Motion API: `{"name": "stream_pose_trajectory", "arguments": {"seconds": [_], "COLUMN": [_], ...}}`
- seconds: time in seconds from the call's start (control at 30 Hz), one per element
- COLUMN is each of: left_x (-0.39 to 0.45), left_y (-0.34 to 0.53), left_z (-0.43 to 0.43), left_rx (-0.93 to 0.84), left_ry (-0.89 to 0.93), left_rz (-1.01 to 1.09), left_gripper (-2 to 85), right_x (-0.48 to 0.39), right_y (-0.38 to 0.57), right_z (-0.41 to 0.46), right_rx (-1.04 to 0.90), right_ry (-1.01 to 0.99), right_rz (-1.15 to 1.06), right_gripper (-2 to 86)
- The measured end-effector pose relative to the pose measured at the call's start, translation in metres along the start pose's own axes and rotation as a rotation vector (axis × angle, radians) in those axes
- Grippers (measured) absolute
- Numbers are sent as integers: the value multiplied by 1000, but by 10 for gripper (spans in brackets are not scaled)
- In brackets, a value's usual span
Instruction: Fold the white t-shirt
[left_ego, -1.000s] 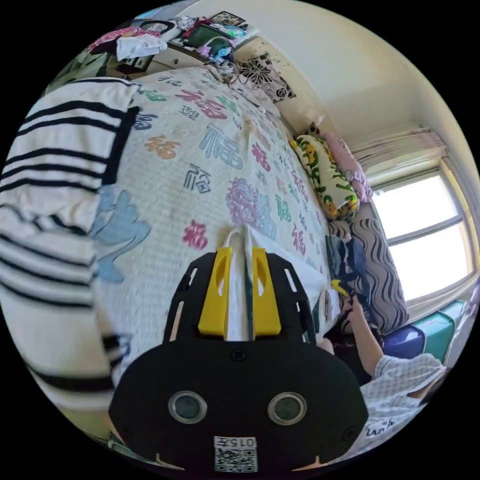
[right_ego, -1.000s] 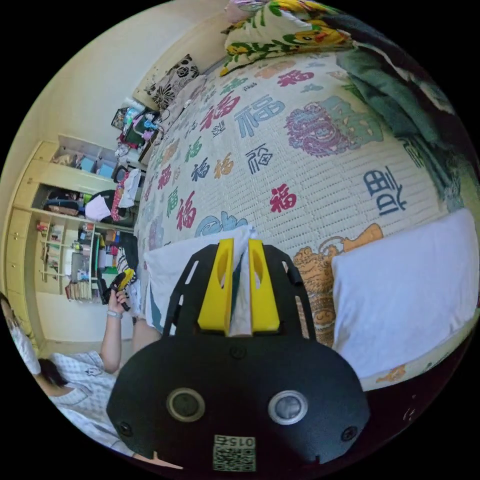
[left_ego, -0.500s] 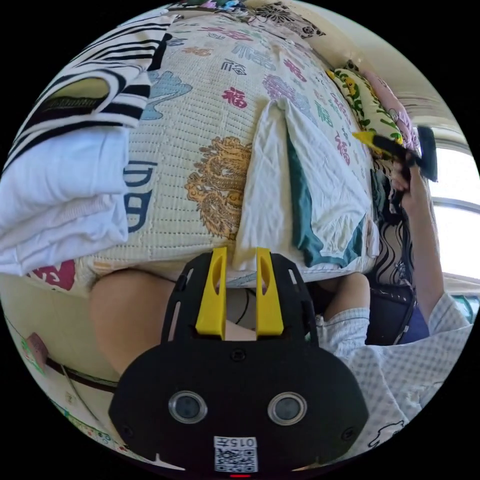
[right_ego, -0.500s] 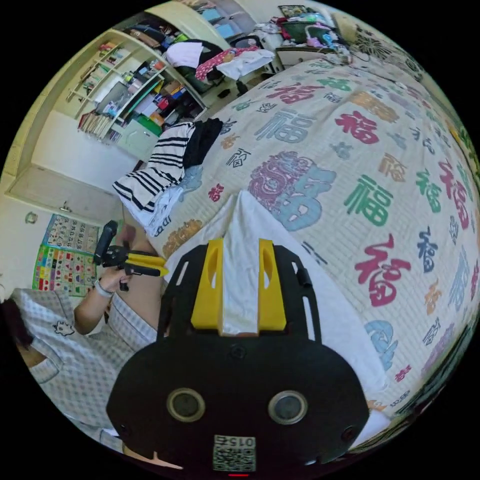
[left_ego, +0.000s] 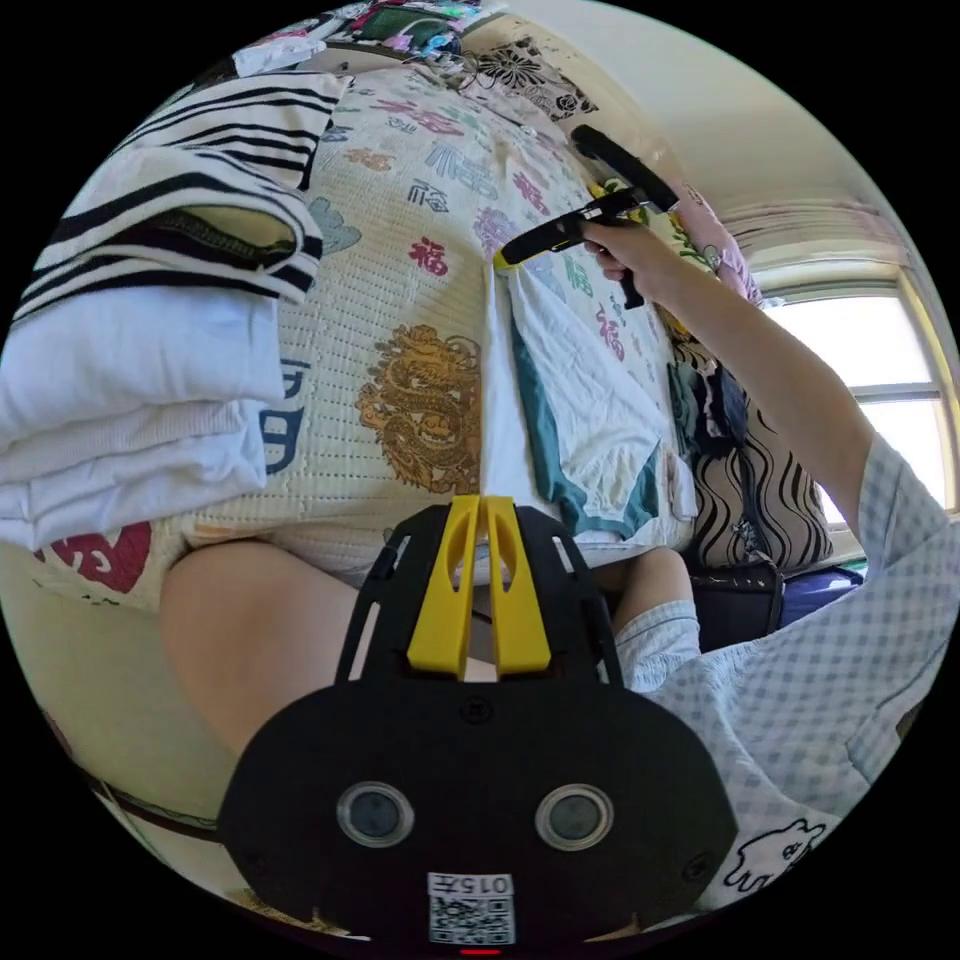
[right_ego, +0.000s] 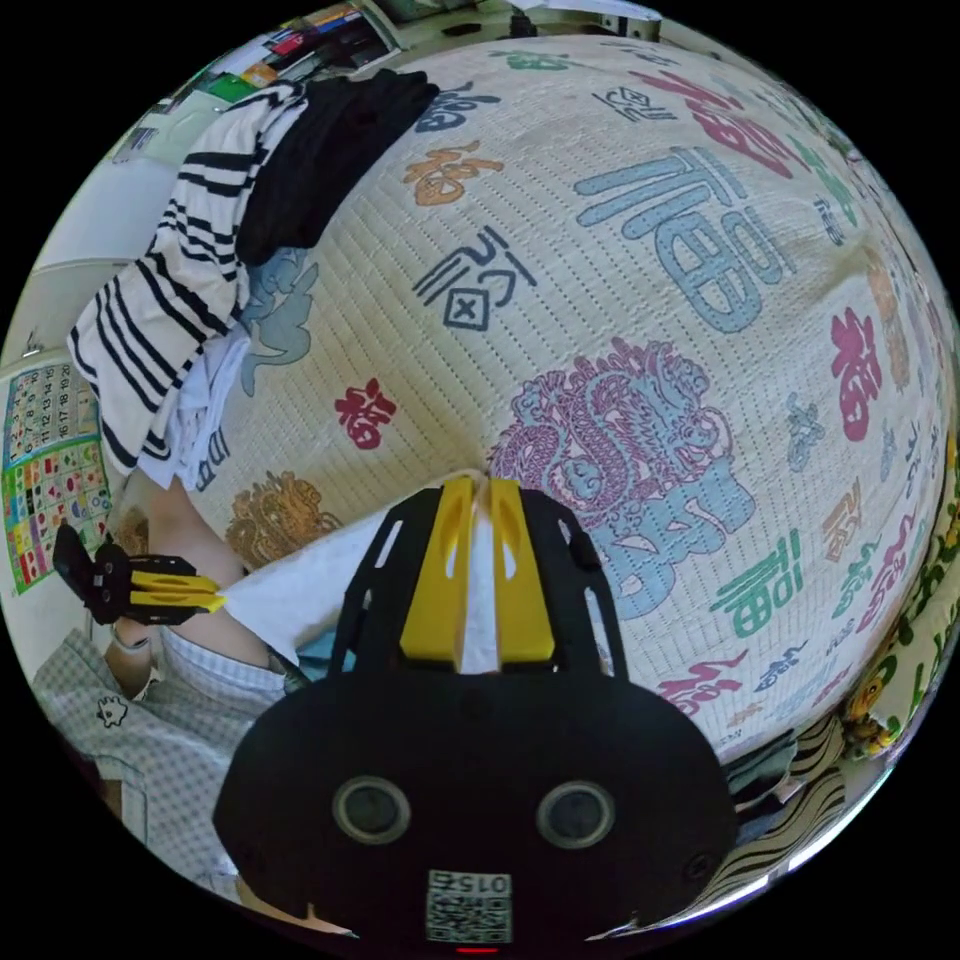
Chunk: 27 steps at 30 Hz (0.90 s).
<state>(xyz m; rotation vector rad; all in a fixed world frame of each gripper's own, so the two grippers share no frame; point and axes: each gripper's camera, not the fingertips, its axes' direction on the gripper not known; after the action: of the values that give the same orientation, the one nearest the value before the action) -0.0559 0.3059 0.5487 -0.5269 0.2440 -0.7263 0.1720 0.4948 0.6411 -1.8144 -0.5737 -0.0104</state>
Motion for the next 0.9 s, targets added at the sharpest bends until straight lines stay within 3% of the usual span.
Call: {"name": "stream_pose_trajectory", "arguments": {"seconds": [0.2, 0.33, 0.43, 0.6, 0.9], "left_x": [89, 178, 253, 380, 506], "left_y": [28, 42, 41, 26, 23], "left_z": [-1, 21, 58, 165, 360], "left_rx": [84, 83, 62, -59, -247], "left_ry": [79, 155, 238, 351, 205], "left_rz": [148, 333, 479, 682, 800], "left_gripper": [-7, -6, -6, -5, 4], "right_x": [22, 67, 100, 160, 260], "right_y": [32, 115, 194, 328, 485], "right_z": [-28, -59, -69, -54, 60], "right_rx": [121, 350, 459, 597, 657], "right_ry": [-122, -361, -399, -401, -427], "right_rz": [-55, -61, -29, 121, 475], "right_gripper": [9, 6, 5, 5, 15]}}
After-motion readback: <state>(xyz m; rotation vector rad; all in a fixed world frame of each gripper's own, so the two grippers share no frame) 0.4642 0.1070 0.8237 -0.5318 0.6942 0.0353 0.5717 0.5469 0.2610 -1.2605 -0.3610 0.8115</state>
